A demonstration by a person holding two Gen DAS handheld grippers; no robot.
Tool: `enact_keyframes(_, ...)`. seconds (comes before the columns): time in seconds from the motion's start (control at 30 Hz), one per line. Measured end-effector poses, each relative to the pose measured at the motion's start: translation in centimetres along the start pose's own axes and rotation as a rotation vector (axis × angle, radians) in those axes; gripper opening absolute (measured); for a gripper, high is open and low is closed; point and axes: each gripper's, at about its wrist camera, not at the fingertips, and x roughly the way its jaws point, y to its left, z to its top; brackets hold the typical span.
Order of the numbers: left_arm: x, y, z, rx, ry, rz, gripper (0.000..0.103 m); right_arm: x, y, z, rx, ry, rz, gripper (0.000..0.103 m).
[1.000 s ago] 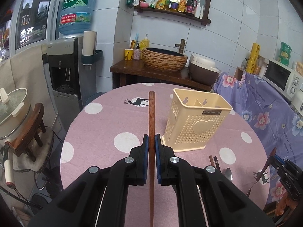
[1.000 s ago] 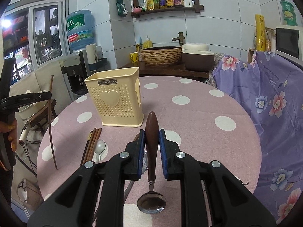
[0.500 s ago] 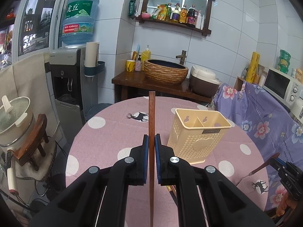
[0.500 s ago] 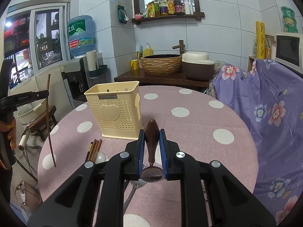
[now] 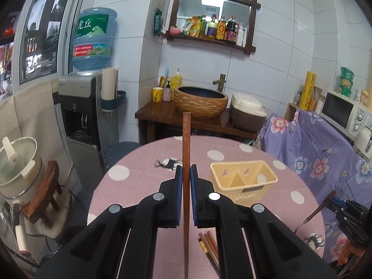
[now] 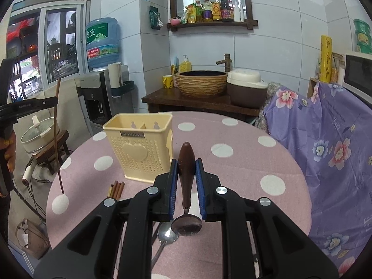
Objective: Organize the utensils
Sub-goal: 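Carry the chopstick and spoon upright into the beige holder and release both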
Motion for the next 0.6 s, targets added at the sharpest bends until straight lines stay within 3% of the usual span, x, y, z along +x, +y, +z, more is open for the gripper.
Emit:
enact_keyframes(0.4, 1.3, -5.2, 10.5, -0.027, -0.146, -0.089, 0.008, 0.7, 3.4, 14.4, 0.028, -0.155, 0.085, 0.016)
enact_keyframes(0.6, 5.0, -6.3, 10.2, -0.052, -0.209, -0.079, 0.008, 4.3, 5.1, 15.6, 0.008, -0.161, 0.055, 0.016)
